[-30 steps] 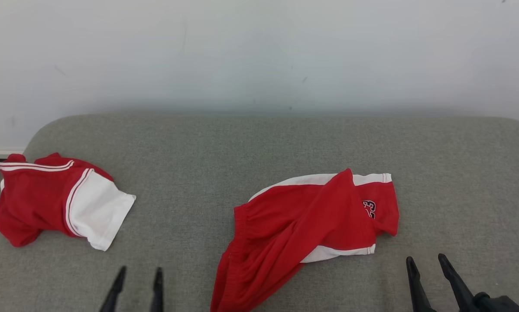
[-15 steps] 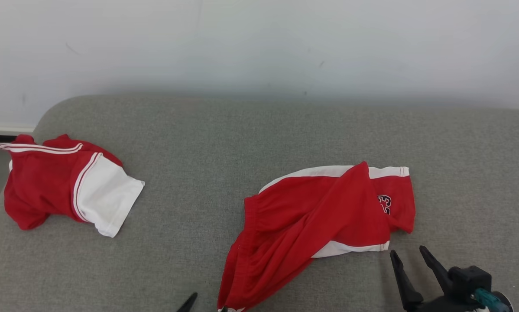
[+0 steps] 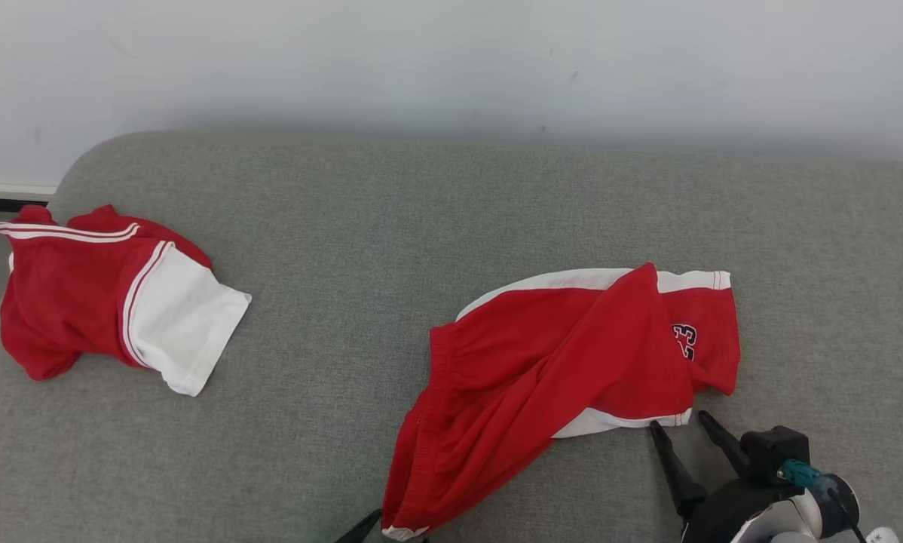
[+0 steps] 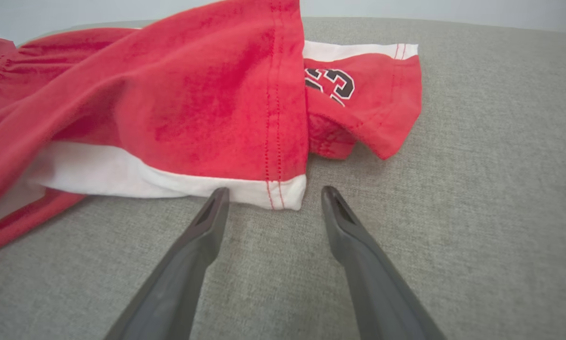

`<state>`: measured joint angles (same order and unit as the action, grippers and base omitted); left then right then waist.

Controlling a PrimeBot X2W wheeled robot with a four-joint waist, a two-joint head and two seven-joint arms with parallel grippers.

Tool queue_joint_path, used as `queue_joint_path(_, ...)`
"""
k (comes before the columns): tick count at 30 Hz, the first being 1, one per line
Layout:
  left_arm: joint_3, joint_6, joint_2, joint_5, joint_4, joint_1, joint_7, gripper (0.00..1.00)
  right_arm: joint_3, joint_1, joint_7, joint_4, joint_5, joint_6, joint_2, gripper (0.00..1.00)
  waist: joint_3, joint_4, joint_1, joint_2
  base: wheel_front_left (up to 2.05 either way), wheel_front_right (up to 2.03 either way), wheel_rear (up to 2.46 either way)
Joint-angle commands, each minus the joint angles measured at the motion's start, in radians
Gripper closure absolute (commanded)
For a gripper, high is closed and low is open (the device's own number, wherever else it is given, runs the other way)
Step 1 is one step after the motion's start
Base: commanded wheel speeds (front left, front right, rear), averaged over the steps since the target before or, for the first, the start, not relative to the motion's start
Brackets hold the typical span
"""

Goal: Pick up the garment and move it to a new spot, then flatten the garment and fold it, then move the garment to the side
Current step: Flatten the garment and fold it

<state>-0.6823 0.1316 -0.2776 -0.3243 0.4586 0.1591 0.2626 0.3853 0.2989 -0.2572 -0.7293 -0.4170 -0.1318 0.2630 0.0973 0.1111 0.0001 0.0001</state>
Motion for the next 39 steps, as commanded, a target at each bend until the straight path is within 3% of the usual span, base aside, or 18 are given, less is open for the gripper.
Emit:
queue_joint_path(1,-0.007,-0.002,-0.001,-0.014,0.005,0.023,0.003,0.00,0.007,0.018,-0.008,-0.012,-0.007,0.002,0.001,0.00,0.008,0.000,-0.0001,-0.0001,0.00,0.00,0.00)
queue_joint_path(5,-0.023,-0.002,0.011,-0.033,0.029,0.054,0.003,0.00,0.032,0.056,-0.007,-0.054,-0.027,0.002,0.001,0.00,0.025,0.007,-0.0001,-0.0001,0.00,0.00,0.00)
queue_joint_path(6,-0.026,-0.002,0.015,-0.042,0.038,0.062,0.003,0.11,0.039,0.064,-0.008,-0.065,-0.036,0.002,-0.002,0.00,0.029,0.008,-0.0001,-0.0001,0.00,0.00,0.00)
queue_joint_path(7,-0.030,-0.002,0.018,-0.048,0.047,0.070,0.003,0.64,0.048,0.069,-0.006,-0.077,-0.046,0.002,-0.006,0.56,0.033,0.009,-0.0001,-0.0001,0.00,0.00,0.00)
queue_joint_path(8,-0.038,-0.002,0.022,-0.058,0.058,0.078,0.003,1.00,0.061,0.076,-0.006,-0.086,-0.052,0.002,-0.005,1.00,0.037,0.011,-0.0001,-0.0001,0.00,0.00,0.00)
queue_joint_path(14,-0.050,-0.002,0.031,-0.085,0.055,0.085,0.003,1.00,0.073,0.056,-0.007,-0.014,-0.089,0.002,0.013,1.00,0.033,0.014,-0.0001,-0.0001,0.00,0.00,0.00)
queue_joint_path(22,0.081,-0.002,0.016,-0.113,-0.106,0.007,0.003,1.00,0.062,-0.105,-0.007,0.215,-0.110,0.002,0.066,1.00,-0.016,-0.014,-0.0001,-0.0001,0.00,0.00,0.00)
queue_joint_path(27,0.138,-0.002,-0.003,-0.100,-0.192,0.023,0.003,1.00,0.069,-0.106,-0.007,0.306,-0.129,0.002,0.097,1.00,-0.029,-0.044,-0.0001,-0.0001,0.00,0.00,0.00)
queue_joint_path(32,0.152,-0.002,-0.047,-0.097,-0.253,0.141,0.003,1.00,0.046,-0.017,0.019,0.390,-0.159,0.002,0.113,1.00,-0.013,-0.082,-0.0001,-0.0001,0.00,0.00,0.00)
queue_joint_path(39,0.136,-0.002,-0.127,-0.174,-0.276,0.478,-0.056,1.00,-0.026,0.237,0.103,0.411,-0.204,0.002,0.090,1.00,0.109,-0.128,-0.0001,-0.0001,0.00,0.00,0.00)
